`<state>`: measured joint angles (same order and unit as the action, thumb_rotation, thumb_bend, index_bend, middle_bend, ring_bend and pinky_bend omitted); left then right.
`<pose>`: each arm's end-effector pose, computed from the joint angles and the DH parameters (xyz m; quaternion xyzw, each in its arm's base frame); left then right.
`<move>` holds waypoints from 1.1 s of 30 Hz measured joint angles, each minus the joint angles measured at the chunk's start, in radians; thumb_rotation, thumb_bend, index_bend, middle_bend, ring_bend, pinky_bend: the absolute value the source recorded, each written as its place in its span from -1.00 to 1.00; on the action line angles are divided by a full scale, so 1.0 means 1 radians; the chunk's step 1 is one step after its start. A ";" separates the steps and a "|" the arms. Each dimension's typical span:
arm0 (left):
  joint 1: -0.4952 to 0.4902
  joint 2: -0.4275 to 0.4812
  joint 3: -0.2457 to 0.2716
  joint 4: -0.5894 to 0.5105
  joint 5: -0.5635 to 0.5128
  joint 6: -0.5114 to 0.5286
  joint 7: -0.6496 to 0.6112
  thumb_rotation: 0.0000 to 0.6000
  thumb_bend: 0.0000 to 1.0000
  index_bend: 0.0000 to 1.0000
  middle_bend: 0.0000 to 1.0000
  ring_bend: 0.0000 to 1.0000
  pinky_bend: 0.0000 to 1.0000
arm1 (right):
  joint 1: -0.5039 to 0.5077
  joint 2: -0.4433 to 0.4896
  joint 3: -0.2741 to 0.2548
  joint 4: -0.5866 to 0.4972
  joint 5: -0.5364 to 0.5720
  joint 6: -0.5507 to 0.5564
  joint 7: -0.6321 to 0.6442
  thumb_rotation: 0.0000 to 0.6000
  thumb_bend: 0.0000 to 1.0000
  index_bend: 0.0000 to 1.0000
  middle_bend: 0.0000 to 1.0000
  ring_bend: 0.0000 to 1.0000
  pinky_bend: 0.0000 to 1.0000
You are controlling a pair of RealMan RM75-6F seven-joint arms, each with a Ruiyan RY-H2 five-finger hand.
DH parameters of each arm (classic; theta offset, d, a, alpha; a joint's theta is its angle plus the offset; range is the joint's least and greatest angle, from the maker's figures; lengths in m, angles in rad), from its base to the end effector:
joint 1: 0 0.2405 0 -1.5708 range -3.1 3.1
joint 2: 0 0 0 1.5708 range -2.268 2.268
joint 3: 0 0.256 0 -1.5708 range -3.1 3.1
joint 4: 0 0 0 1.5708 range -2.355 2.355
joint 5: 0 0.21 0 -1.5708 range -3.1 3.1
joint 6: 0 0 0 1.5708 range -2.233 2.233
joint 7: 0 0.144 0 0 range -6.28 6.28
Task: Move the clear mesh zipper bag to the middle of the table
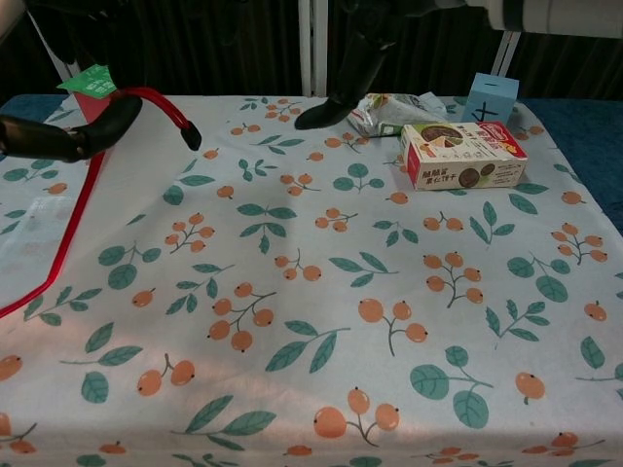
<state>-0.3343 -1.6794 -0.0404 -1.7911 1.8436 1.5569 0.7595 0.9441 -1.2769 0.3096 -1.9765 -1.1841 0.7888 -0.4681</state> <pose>-0.0935 0.1876 0.0304 -0.6434 -0.1725 -0.5633 0.4888 0.0089 -0.2979 0.0421 0.8374 -0.2257 0.4365 0.2394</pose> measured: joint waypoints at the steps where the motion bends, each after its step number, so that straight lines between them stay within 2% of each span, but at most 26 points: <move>1: 0.002 -0.004 -0.003 0.000 0.005 0.001 0.009 1.00 -0.21 0.37 0.17 0.03 0.08 | 0.019 -0.021 0.003 0.004 0.021 0.001 -0.016 1.00 -0.75 -0.72 -0.61 -1.00 -0.94; 9: 0.017 -0.022 -0.022 -0.007 0.026 -0.004 0.047 1.00 -0.22 0.37 0.17 0.03 0.08 | 0.112 -0.105 0.018 0.041 0.124 0.023 -0.068 1.00 -0.75 -0.65 -0.59 -0.99 -0.93; 14: 0.020 -0.023 -0.027 -0.014 0.033 -0.017 0.046 1.00 -0.22 0.37 0.16 0.03 0.06 | 0.156 -0.160 0.017 0.086 0.158 0.034 -0.070 1.00 -0.71 -0.44 -0.53 -0.94 -0.88; 21: 0.030 -0.020 -0.031 -0.014 0.036 -0.020 0.031 1.00 -0.23 0.37 0.15 0.03 0.05 | 0.181 -0.210 0.011 0.137 0.164 0.054 -0.032 1.00 -0.63 -0.18 -0.46 -0.88 -0.82; 33: 0.041 -0.015 -0.036 -0.014 0.038 -0.029 0.011 1.00 -0.23 0.38 0.14 0.03 0.05 | 0.182 -0.227 0.004 0.160 0.121 0.069 0.075 1.00 -0.53 0.04 -0.36 -0.81 -0.76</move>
<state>-0.2934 -1.6941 -0.0768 -1.8051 1.8816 1.5278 0.7702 1.1258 -1.5036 0.3136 -1.8165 -1.0626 0.8577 -0.3927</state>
